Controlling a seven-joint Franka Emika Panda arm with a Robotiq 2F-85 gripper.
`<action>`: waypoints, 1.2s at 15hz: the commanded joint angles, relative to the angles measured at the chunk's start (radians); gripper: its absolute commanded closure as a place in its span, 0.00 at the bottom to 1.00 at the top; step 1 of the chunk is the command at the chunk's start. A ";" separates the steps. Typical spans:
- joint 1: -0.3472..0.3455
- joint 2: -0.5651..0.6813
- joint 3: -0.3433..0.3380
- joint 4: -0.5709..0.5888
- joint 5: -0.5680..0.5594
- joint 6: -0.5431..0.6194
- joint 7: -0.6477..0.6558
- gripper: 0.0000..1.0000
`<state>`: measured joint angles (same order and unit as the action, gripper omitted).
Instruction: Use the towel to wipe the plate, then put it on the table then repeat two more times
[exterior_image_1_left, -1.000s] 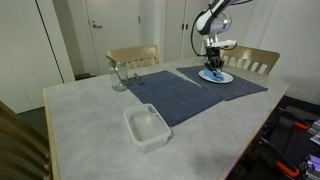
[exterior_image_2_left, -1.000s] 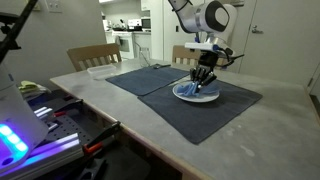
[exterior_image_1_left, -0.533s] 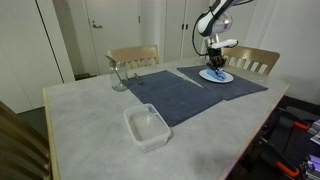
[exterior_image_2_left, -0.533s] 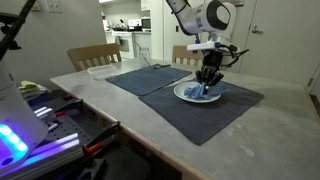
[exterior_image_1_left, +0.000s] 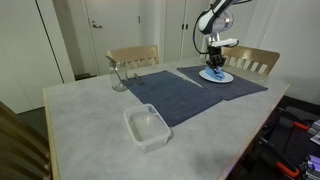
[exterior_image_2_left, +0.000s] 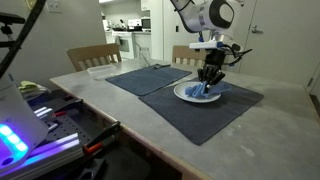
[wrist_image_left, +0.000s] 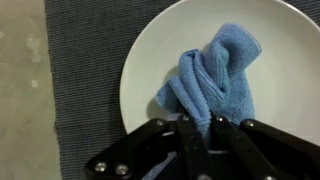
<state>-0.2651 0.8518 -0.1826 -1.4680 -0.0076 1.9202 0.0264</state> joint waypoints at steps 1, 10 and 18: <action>-0.010 0.026 0.008 0.065 -0.001 -0.013 -0.015 0.97; -0.047 0.048 0.051 0.136 0.088 0.023 -0.023 0.97; -0.099 0.040 0.136 0.122 0.266 0.011 -0.114 0.97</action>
<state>-0.3382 0.8810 -0.0819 -1.3614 0.2125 1.9389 -0.0323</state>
